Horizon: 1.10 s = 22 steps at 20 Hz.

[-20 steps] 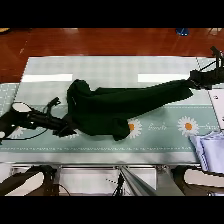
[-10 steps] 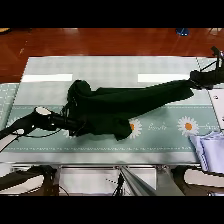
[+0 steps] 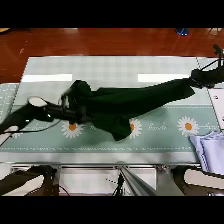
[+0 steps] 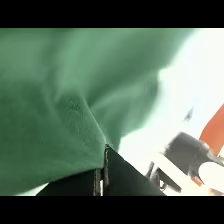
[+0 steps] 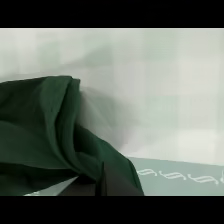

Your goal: Fold the shirts.

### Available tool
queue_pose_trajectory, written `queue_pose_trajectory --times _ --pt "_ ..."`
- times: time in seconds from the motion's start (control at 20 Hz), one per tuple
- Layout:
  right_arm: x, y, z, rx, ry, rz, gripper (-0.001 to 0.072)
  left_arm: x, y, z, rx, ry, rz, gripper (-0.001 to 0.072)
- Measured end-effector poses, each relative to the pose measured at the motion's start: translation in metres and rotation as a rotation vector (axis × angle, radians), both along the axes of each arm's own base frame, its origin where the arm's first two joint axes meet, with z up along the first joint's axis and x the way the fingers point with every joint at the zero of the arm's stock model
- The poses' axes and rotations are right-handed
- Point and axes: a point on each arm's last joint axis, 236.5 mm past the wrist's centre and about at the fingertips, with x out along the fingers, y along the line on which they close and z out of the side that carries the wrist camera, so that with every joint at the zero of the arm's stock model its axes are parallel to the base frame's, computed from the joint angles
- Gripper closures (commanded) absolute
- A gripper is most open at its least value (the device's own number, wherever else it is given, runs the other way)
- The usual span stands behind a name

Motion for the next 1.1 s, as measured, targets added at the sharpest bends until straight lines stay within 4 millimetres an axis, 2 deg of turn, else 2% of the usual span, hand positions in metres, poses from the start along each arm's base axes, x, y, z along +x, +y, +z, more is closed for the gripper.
queue_pose_trajectory --times 0.05,0.15,0.2,0.3,0.35,0.45,0.55,0.6,0.7,0.85,1.0,1.1 --pt "0.003 0.0 0.013 -0.004 -0.037 0.0 0.0693 0.012 -0.002 0.032 -0.02 -0.102 -0.008 0.0685" --pt "0.01 -0.002 0.048 -0.032 -0.129 -0.003 0.0692 0.033 0.001 0.115 -0.053 -0.352 -0.012 0.0686" --pt "0.013 -0.003 0.071 -0.047 -0.185 -0.008 0.0693 0.04 0.008 0.167 -0.065 -0.5 0.005 0.0685" --pt "0.013 -0.001 0.123 -0.073 -0.303 -0.02 0.0693 0.042 0.03 0.267 -0.062 -0.784 0.066 0.0685" --pt "0.011 0.001 0.154 -0.087 -0.376 -0.028 0.0693 0.038 0.046 0.319 -0.046 -0.931 0.121 0.0686" --pt "-0.001 0.009 0.219 -0.115 -0.526 -0.039 0.0693 0.018 0.075 0.405 0.002 -1.171 0.228 0.0685" --pt "-0.025 0.018 0.281 -0.148 -0.676 -0.056 0.0693 -0.012 0.095 0.466 0.064 -1.346 0.312 0.0685" --pt "-0.041 0.024 0.309 -0.165 -0.746 -0.065 0.0693 -0.025 0.101 0.486 0.096 -1.407 0.343 0.0685" --pt "-0.077 0.033 0.357 -0.209 -0.865 -0.093 0.0693 -0.05 0.105 0.512 0.161 -1.486 0.373 0.0685" --pt "-0.133 0.041 0.408 -0.279 -1.015 -0.154 0.0693 -0.081 0.094 0.524 0.223 -1.53 0.348 0.0685" --pt "-0.186 0.044 0.438 -0.353 -1.119 -0.219 0.0693 -0.104 0.081 0.525 0.255 -1.537 0.313 0.0685" --pt "-0.211 0.041 0.442 -0.407 -1.135 -0.255 0.0694 -0.113 0.078 0.516 0.279 -1.499 0.307 0.0685"
